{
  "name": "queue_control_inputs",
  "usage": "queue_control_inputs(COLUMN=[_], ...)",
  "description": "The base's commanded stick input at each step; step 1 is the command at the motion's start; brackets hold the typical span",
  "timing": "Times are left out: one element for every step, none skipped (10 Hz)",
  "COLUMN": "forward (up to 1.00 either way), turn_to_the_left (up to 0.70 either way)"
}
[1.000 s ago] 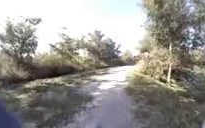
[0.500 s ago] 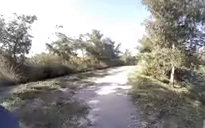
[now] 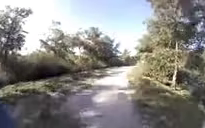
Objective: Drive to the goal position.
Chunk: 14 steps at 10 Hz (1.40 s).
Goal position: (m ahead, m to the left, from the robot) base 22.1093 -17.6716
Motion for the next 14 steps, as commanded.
queue_control_inputs(forward=[0.70,0.70,0.70,0.70,0.70,0.70,0.70,0.70,0.70,0.70,0.70,0.70,0.70,0.70], turn_to_the_left=[0.00,0.00,0.00,0.00,0.00,0.00,0.00,0.00,0.00,0.00,0.00,0.00,0.00,0.00])
